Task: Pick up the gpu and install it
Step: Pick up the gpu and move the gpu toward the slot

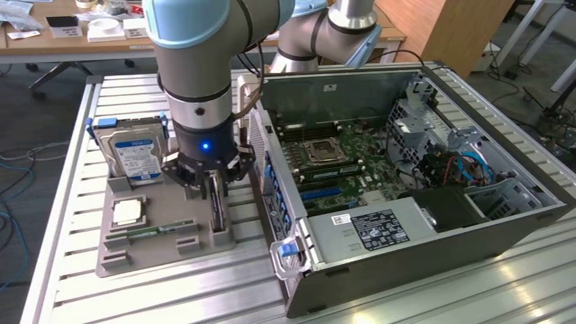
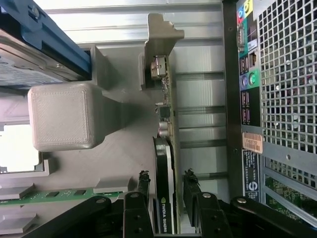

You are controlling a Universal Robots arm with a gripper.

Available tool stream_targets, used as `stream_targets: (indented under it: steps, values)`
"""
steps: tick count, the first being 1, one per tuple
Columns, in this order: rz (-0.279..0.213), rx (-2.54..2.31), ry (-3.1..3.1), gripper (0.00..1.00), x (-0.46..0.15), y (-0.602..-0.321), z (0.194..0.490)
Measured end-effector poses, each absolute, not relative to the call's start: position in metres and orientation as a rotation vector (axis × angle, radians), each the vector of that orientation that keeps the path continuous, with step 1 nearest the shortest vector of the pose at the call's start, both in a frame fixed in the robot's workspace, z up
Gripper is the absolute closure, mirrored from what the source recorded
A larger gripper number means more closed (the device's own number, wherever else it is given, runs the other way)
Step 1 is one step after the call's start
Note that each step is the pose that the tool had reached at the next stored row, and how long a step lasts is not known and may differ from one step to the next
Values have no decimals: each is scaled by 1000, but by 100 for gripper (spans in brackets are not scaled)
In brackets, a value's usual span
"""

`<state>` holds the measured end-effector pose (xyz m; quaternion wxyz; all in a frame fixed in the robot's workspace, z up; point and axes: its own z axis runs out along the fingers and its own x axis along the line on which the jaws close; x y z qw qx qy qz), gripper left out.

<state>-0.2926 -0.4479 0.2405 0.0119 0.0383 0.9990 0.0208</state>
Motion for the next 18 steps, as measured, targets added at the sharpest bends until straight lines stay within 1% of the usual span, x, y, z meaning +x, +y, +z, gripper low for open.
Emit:
stream_targets:
  steps: [18]
  values:
    - [65,119,3115,58,-293,-444,231]
